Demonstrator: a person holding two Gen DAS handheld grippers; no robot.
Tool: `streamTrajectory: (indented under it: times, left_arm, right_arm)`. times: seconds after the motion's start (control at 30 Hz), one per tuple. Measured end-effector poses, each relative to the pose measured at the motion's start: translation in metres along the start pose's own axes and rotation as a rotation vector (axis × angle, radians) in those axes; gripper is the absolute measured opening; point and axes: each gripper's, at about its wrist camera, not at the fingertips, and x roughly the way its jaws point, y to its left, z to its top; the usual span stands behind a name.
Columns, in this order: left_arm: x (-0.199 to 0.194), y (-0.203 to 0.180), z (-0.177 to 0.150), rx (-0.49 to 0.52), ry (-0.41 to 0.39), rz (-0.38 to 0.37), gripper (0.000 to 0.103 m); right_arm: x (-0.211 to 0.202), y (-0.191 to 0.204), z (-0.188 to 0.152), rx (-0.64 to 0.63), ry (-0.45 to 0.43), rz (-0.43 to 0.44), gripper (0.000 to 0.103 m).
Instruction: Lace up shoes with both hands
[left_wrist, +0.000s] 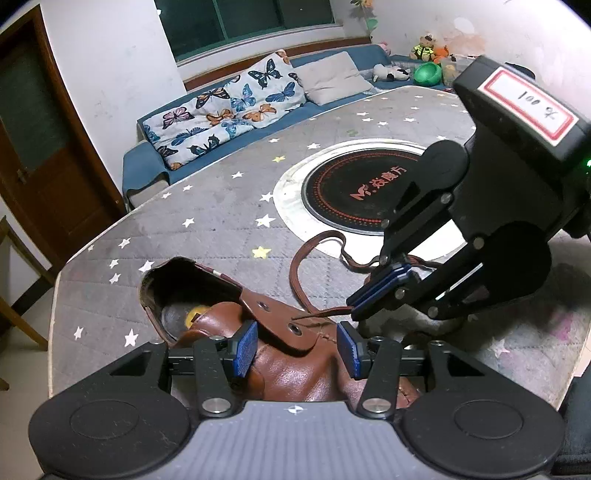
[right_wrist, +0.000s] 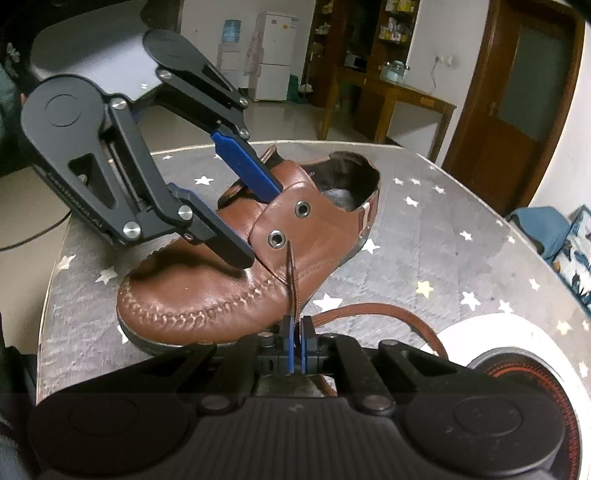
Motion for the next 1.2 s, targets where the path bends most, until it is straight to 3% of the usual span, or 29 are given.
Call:
streamTrajectory:
  times: [0.37, 1.2]
  left_arm:
    - [-0.003, -0.008, 0.005, 0.082, -0.026, 0.0, 0.052]
    - [-0.005, -0.01, 0.001, 0.106, -0.041, 0.0, 0.052]
  right_arm:
    - [-0.01, 0.009, 0.001, -0.102, 0.013, -0.047, 0.003]
    - [0.009, 0.004, 0.0, -0.068, 0.015, -0.031, 0.006]
